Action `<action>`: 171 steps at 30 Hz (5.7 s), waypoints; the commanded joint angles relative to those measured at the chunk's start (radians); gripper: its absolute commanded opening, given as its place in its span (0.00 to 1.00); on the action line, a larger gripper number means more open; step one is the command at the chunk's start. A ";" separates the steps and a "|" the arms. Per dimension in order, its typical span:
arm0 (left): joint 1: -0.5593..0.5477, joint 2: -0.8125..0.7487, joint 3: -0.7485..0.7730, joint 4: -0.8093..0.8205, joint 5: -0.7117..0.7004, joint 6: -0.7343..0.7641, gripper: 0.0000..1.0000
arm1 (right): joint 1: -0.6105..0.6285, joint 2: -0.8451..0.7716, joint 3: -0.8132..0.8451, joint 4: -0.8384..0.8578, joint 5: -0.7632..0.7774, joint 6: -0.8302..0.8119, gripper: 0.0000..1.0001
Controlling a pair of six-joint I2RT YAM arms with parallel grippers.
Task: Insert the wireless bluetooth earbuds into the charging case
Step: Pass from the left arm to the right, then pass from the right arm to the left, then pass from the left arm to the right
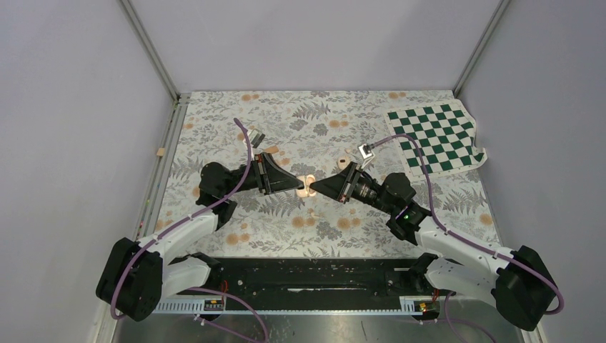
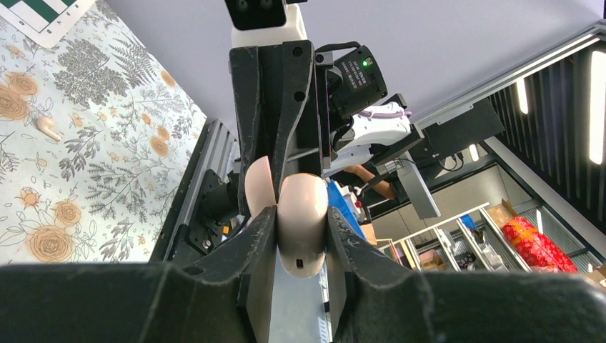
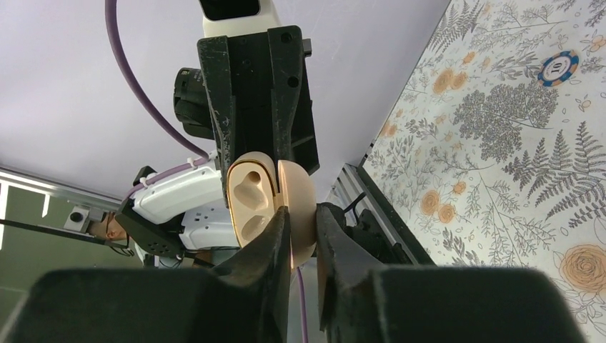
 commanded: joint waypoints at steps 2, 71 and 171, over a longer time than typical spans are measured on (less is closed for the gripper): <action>0.001 -0.002 -0.002 0.088 0.014 0.002 0.00 | -0.002 -0.009 0.010 0.043 -0.006 -0.002 0.10; -0.021 -0.004 0.478 -1.153 0.102 0.670 0.31 | 0.007 0.455 1.010 -1.441 -0.499 -1.503 0.00; -0.034 -0.053 0.475 -1.158 -0.206 0.737 0.00 | -0.099 0.086 0.839 -1.133 0.325 -0.664 1.00</action>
